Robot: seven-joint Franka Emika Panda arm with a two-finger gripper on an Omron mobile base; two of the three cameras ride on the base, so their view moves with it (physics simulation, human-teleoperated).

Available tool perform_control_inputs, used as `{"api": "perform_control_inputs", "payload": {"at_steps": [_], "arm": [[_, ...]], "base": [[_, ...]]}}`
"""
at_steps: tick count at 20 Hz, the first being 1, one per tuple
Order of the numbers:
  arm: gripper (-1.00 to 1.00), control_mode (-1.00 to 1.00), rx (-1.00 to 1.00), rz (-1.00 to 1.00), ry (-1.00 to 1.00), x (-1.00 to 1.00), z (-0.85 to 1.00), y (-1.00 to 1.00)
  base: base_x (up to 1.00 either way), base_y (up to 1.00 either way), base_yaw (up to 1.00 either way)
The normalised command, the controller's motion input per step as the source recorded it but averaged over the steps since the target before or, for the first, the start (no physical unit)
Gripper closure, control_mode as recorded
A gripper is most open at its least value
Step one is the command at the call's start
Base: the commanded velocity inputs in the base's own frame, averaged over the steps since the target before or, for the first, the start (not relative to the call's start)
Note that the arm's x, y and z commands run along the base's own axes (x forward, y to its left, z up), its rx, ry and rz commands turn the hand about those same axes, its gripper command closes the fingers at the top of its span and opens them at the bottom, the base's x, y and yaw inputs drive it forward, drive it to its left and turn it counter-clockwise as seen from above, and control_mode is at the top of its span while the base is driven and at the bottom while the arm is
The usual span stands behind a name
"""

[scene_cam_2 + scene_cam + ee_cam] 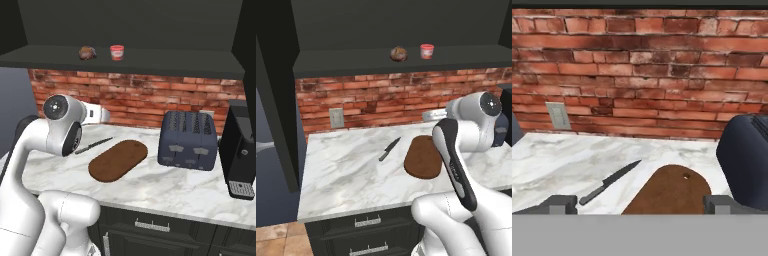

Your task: Pick the bread, place it on the cutting board, pick the jam, place it on the counter, and close the cabinet.

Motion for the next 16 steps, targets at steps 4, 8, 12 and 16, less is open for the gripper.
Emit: {"api": "perform_control_inputs", "payload": {"at_steps": [4, 8, 12, 16], "arm": [[-1.0, -1.0, 0.0, 0.0, -0.04, 0.0, 0.15, -0.01], [-1.0, -1.0, 0.0, 0.0, 0.0, 0.0, 0.23, -0.01], [-1.0, -1.0, 0.0, 0.0, 0.0, 0.0, 0.25, 0.0], [-1.0, -1.0, 0.0, 0.0, 0.0, -0.05, 0.28, 0.0]], "base": [[0.0, 0.0, 0.0], [0.0, 0.0, 0.0], [0.0, 0.0, 0.0], [0.0, 0.0, 0.0]]}}
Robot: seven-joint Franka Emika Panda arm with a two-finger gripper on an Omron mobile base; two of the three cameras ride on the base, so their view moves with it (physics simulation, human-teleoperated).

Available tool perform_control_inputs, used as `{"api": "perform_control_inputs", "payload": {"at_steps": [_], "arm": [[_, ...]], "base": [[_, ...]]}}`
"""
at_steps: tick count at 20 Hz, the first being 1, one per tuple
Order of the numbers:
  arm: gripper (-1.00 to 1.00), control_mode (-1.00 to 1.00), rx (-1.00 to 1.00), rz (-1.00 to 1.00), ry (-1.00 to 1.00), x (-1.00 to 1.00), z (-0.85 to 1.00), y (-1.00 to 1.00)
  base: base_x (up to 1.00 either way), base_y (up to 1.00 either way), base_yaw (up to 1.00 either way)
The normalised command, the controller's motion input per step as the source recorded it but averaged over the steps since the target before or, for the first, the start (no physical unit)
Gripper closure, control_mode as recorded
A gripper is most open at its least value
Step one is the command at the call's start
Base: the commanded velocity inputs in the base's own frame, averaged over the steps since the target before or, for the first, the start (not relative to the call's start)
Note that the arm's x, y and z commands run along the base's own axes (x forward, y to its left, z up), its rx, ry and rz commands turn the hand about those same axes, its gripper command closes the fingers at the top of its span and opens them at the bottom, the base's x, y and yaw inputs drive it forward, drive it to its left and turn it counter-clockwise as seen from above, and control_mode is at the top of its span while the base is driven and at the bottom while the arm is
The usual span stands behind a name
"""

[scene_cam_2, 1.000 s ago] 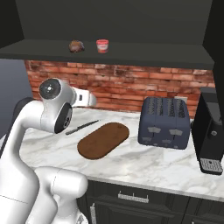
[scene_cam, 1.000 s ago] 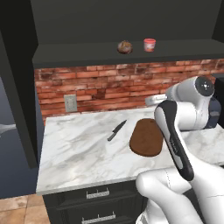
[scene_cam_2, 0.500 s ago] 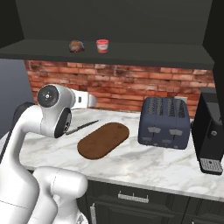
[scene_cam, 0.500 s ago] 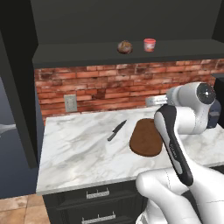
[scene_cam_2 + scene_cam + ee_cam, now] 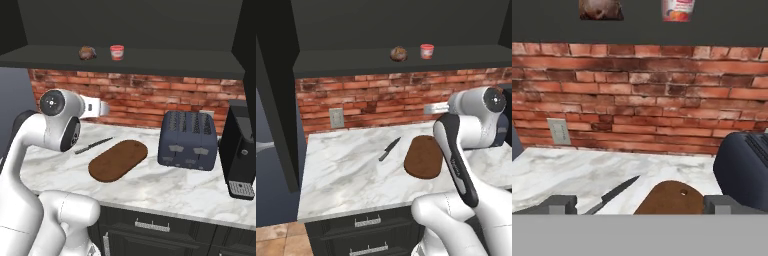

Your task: Pick the bread, place it on the cutting board, pick the jam, place it on the counter, and close the cabinet.

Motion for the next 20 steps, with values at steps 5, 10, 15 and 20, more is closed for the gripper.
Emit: {"api": "perform_control_inputs", "payload": {"at_steps": [5, 10, 15, 20], "arm": [[-1.0, -1.0, 0.0, 0.0, -0.01, -0.02, 0.28, 0.0], [-1.0, -1.0, 0.0, 0.0, 0.0, -0.01, 0.23, -0.03], [-1.0, -1.0, 0.0, 0.0, 0.0, -0.05, 0.25, -0.07], [-1.0, -1.0, 0.0, 0.0, 0.0, -0.09, 0.31, -0.09]], "base": [[0.0, 0.0, 0.0], [0.0, 0.0, 0.0], [0.0, 0.0, 0.0], [0.0, 0.0, 0.0]]}}
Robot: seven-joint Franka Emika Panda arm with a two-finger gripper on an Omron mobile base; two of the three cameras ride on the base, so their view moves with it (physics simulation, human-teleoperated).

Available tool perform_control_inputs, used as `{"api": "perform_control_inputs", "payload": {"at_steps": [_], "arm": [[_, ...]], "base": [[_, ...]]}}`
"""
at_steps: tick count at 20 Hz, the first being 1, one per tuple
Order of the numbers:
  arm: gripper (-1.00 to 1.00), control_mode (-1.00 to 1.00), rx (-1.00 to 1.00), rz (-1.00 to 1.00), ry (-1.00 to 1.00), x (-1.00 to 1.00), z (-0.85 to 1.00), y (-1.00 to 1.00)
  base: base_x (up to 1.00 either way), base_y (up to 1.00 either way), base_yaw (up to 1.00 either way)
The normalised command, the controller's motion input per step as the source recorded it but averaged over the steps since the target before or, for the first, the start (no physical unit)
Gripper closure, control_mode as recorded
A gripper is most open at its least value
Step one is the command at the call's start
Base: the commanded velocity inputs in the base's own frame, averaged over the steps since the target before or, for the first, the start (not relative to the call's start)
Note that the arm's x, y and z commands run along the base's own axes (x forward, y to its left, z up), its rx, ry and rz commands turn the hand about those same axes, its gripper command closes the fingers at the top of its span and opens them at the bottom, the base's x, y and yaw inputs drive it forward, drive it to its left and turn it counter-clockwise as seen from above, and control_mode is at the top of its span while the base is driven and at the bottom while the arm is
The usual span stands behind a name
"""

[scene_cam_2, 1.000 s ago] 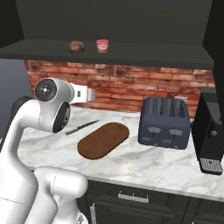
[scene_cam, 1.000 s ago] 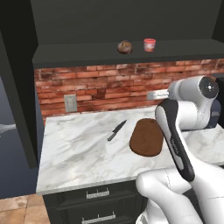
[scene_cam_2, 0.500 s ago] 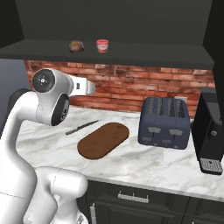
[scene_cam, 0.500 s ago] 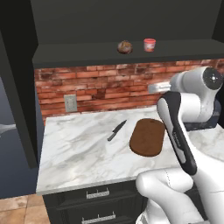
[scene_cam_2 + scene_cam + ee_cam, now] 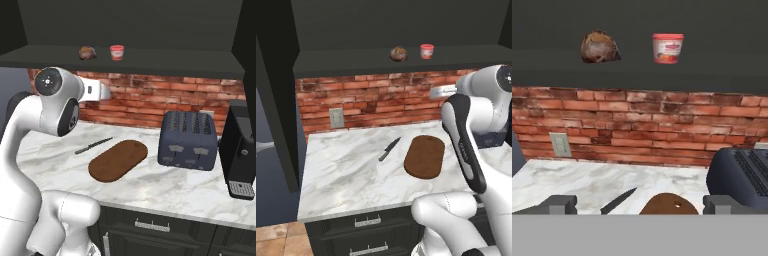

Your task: Pick the bread, place it on the cutting board, pick the jam, place it on the counter, and close the cabinet.

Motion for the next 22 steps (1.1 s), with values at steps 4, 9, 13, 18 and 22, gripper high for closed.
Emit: {"api": "perform_control_inputs", "payload": {"at_steps": [4, 9, 13, 18, 22], "arm": [[-1.0, -1.0, 0.0, 0.0, 0.0, -0.11, 0.28, -0.05], [-1.0, -1.0, 0.0, 0.0, 0.04, -0.03, 0.26, -0.01], [-1.0, -1.0, 0.0, 0.0, 0.06, 0.0, 0.24, 0.0], [-1.0, -1.0, 0.0, 0.0, 0.08, 0.0, 0.26, 0.0], [-1.0, -1.0, 0.0, 0.0, 0.04, 0.07, 0.14, 0.0]], "base": [[0.0, 0.0, 0.0], [0.0, 0.0, 0.0], [0.0, 0.0, 0.0], [0.0, 0.0, 0.0], [0.0, 0.0, 0.0]]}}
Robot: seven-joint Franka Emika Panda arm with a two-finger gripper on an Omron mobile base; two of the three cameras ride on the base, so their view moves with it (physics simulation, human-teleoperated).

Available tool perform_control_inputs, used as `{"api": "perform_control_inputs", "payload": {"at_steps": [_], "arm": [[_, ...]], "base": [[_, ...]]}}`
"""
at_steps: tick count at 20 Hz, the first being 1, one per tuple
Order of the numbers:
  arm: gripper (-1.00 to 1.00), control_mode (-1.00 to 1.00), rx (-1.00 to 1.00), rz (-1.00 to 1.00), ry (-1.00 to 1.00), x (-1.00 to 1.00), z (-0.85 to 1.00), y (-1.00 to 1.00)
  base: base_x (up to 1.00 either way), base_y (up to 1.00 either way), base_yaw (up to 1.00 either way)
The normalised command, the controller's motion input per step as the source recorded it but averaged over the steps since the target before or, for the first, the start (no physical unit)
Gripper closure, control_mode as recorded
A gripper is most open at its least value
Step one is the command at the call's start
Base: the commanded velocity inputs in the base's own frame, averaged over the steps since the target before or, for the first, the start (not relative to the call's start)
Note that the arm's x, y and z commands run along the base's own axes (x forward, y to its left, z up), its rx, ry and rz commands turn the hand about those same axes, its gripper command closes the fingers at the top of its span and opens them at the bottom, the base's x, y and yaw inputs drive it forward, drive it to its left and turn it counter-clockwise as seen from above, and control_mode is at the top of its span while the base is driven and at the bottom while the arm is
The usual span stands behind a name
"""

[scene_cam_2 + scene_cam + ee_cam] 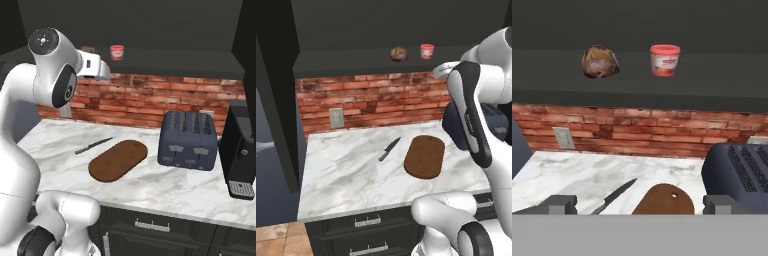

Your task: Pick the bread, place it on the cutting board, pick the jam, place it on the counter, and close the cabinet.

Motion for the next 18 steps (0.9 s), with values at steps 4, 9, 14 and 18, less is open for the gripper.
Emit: {"api": "perform_control_inputs", "payload": {"at_steps": [4, 9, 14, 18], "arm": [[-1.0, -1.0, 0.0, 0.0, 0.03, 0.11, 0.06, -0.03], [-1.0, -1.0, 0.0, 0.0, 0.0, 0.18, 0.01, -0.07], [-1.0, -1.0, 0.0, 0.0, 0.0, 0.31, 0.0, -0.09], [-1.0, -1.0, 0.0, 0.0, 0.0, 0.33, 0.0, -0.08]], "base": [[0.0, 0.0, 0.0], [0.0, 0.0, 0.0], [0.0, 0.0, 0.0], [0.0, 0.0, 0.0]]}}
